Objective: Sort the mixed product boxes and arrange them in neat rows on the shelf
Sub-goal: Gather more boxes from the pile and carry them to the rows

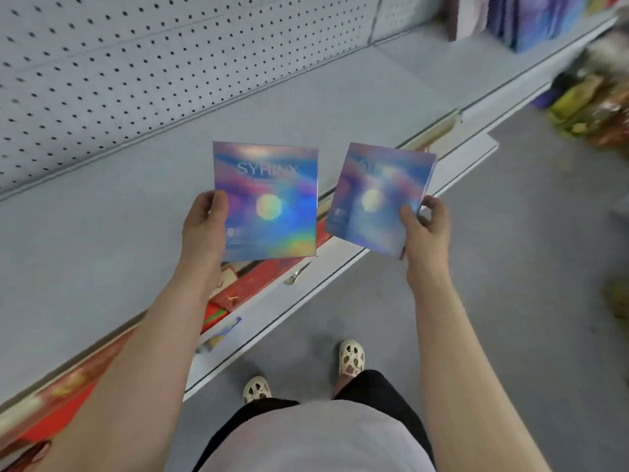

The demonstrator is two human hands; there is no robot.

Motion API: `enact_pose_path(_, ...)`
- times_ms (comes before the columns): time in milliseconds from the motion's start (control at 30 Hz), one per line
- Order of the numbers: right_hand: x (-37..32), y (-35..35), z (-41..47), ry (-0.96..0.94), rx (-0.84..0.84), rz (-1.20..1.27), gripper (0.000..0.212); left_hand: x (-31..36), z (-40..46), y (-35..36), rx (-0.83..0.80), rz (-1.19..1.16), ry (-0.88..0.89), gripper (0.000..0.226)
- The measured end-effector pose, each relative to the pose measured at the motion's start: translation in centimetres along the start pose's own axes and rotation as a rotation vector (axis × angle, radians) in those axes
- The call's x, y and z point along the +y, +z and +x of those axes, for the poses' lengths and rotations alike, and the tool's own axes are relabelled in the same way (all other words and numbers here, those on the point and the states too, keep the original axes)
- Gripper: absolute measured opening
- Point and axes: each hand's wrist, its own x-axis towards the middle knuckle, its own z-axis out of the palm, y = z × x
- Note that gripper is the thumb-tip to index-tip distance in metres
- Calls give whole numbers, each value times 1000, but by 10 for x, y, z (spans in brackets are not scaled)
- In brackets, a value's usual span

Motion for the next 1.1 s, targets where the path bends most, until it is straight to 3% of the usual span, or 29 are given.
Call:
enact_pose_path(200,15,-91,61,18,125,-21,20,-4,-6,123,-176,65,11,18)
enact_pose_path(567,12,-265,230,-47,198,-110,22,-3,-30,394,-251,37,34,19)
enact_pose_path(833,7,-321,360,-14,281,-104,18,13,13,544,-350,73,58,12)
enact_pose_path(1100,-29,-334,517,-23,296,-74,18,47,104,689,-314,122,113,11)
